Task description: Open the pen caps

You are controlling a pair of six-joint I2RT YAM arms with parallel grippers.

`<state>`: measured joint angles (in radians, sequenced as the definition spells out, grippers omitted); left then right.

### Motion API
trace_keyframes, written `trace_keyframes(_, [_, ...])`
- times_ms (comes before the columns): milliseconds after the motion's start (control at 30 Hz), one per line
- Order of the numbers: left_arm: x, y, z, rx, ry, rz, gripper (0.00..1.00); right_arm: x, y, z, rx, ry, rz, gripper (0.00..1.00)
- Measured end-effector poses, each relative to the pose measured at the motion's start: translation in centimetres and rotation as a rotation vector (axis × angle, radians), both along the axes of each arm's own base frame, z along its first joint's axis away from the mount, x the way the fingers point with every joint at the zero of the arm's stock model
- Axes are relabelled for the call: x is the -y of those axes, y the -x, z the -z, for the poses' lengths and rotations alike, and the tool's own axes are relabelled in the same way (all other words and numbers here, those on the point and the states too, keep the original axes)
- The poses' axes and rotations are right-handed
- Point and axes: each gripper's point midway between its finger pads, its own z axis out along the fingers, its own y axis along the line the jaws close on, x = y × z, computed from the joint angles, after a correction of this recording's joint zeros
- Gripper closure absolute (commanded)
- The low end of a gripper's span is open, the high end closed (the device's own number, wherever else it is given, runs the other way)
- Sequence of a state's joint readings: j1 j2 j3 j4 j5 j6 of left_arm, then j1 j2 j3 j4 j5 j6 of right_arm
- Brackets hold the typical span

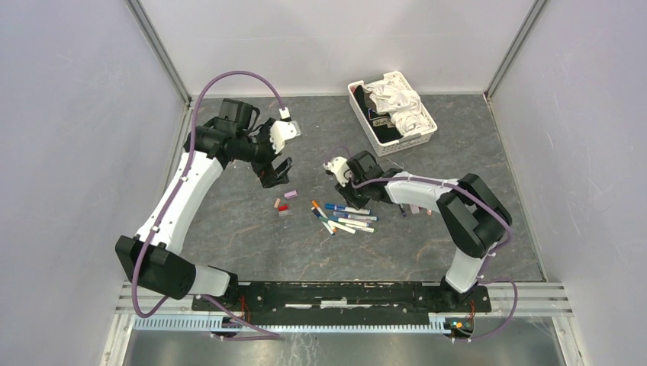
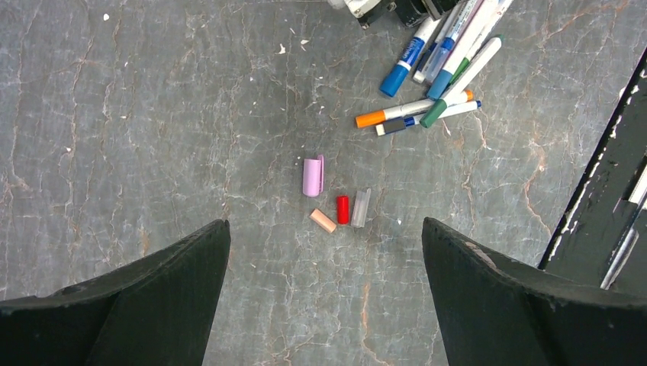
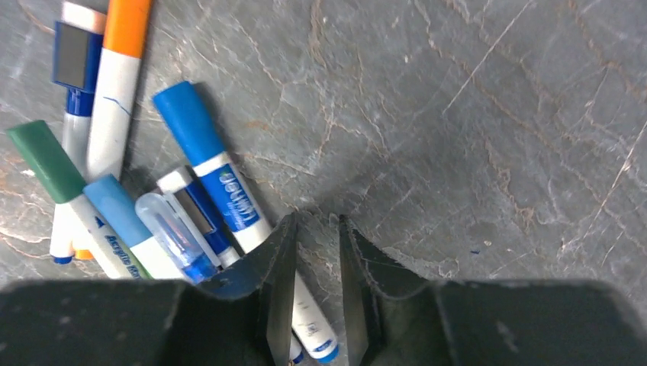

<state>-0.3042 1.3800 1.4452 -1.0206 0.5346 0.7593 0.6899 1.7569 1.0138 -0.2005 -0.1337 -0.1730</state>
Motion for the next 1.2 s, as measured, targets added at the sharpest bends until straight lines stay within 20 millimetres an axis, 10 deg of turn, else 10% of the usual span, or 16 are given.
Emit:
trace_keyframes(233, [-0.1, 0.0, 0.1, -0.002, -0.005, -0.002, 0.0, 1.1, 0.5, 0.6, 0.002, 0.031, 0.017, 0.49])
trace_keyframes(800, [-0.2, 0.0, 0.0, 0.003, -0.01, -0.007, 0.0, 1.1, 1.5, -1.7, 0.03, -0.023, -0.009, 0.45])
trace_keyframes(1200, [-0.3, 0.2, 0.2, -0.002, -0.012, -0.007, 0.0, 1.5, 3.0, 0.8, -0.062, 0.016, -0.047, 0.46])
